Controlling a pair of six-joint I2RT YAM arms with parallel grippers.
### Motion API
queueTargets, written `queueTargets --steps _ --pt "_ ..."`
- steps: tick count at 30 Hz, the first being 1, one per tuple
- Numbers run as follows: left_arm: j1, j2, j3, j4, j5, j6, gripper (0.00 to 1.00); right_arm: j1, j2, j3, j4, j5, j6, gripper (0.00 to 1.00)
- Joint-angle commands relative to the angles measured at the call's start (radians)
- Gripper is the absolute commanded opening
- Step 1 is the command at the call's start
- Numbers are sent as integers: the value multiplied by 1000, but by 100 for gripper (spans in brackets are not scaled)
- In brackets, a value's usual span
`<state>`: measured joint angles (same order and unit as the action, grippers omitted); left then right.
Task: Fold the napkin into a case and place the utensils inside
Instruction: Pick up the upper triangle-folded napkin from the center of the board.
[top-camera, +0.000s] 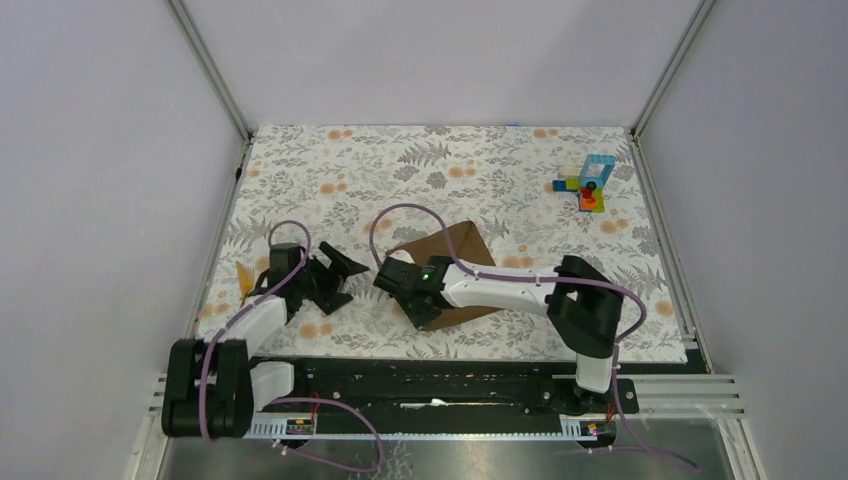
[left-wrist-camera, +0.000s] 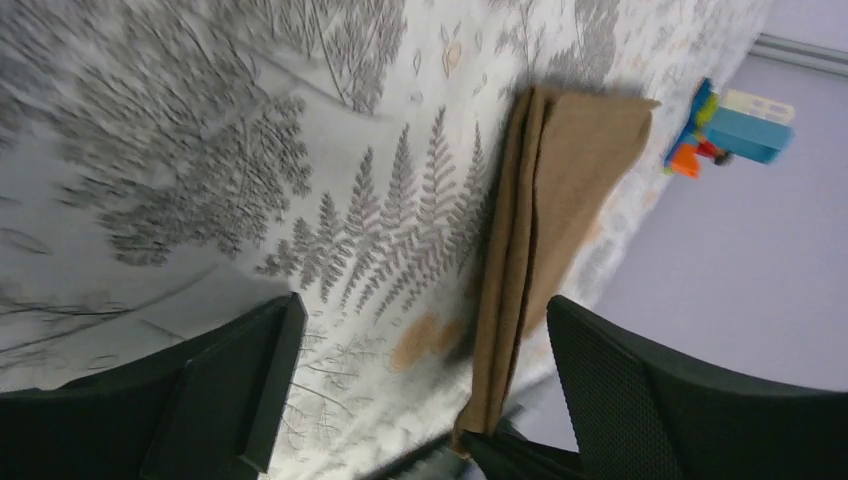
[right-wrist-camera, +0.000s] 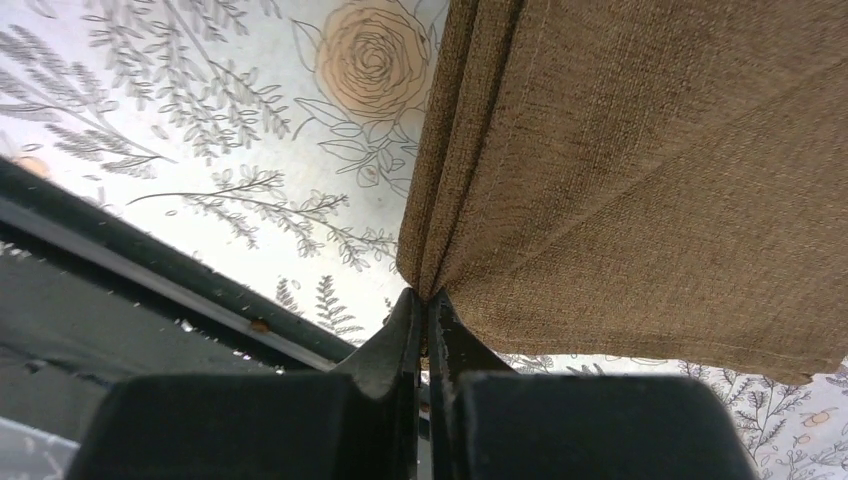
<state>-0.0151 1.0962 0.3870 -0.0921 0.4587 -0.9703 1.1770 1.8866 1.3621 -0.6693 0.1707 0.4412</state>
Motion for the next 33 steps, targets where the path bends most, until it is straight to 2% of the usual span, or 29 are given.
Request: queueTargets --steps 1,7,10,13,15,16,21,29,33 --pt "-41 113 -44 381 177 -153 99 -4 -89 -30 52 -10 -10 0" --pt "-179 250 -134 640 75 -297 99 -11 -136 -70 82 -13 -16 0" --pt "-244 285 -125 637 -18 -313 97 -15 -156 -88 93 -10 -18 0" --pt "-302 284 -122 589 -172 -311 86 -20 -172 -98 101 -12 -25 0" --pt "-317 292 -122 587 -238 -314 76 -23 -177 -99 102 -12 -28 0" --pt "-318 301 -118 593 -252 -313 74 -23 -182 -101 103 -12 -29 0" --pt "-319 374 -80 626 -270 -311 72 -25 -195 -110 111 -13 -30 0" --pt "-321 512 -54 756 -219 -369 54 -27 -213 -118 114 -10 -30 0" --pt "-320 550 -47 774 -223 -378 49 -27 -217 -122 115 -11 -28 0"
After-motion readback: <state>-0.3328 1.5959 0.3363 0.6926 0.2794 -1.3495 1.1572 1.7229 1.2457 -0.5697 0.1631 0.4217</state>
